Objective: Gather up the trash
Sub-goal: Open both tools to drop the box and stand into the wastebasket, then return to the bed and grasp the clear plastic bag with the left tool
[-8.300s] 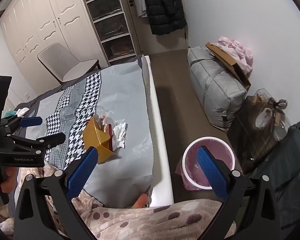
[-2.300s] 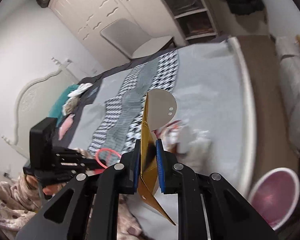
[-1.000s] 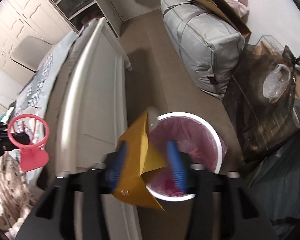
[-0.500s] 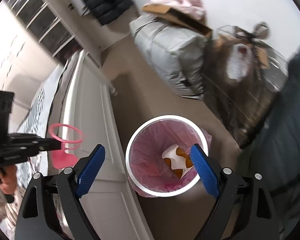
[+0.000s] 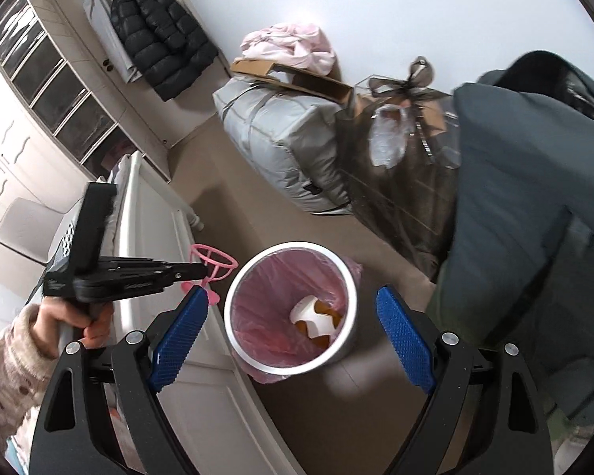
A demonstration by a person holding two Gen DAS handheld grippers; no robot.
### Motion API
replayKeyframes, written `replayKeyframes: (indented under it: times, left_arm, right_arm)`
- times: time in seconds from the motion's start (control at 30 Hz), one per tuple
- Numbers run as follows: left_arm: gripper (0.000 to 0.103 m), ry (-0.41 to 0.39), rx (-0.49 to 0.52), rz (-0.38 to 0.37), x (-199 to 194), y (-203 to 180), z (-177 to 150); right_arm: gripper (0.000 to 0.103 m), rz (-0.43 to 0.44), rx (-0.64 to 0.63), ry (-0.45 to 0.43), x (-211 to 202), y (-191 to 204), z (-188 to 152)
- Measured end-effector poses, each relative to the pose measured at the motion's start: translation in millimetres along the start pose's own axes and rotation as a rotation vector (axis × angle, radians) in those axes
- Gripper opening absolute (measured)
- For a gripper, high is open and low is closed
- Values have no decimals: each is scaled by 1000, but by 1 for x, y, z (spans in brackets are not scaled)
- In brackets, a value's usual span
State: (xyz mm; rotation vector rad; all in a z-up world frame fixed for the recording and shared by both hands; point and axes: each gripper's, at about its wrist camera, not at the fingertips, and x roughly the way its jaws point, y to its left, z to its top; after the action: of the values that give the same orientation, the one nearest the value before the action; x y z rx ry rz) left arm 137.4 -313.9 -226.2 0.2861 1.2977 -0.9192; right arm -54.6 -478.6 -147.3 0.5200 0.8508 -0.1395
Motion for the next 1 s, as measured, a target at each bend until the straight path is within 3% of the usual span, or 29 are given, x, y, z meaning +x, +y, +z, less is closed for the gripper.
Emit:
replayKeyframes:
  times: [0.07, 0.13, 0.17, 0.23, 0.4, 0.57, 0.77, 1.0]
  left_arm:
    - [20, 18, -6, 13, 7, 1, 3]
    - [88, 9, -11, 46, 8, 2, 4]
    - [97, -13, -13, 65, 6, 3, 5]
    - [98, -50, -14, 85, 0, 4, 3]
    - [98, -25, -60, 125, -14, 14, 0]
    - [98, -94, -118, 137, -56, 27, -21]
    - [98, -200, -245, 159, -128, 55, -71]
    - [98, -280, -331, 257, -198, 96, -149]
  right_arm:
    - [85, -3, 22, -3, -4, -9, -3]
    - [85, -10, 46, -3, -5, -16, -6]
    - [85, -10, 57, -4, -6, -18, -8]
    - [85, -2, 85, -5, -7, -23, -12]
    - [85, 10, 103, -11, -15, -18, -15]
    - [85, 21, 59, -20, -27, 0, -9]
    - [88, 42, -27, -51, -54, 43, 2]
    - [94, 122, -154, -86, -75, 124, 10]
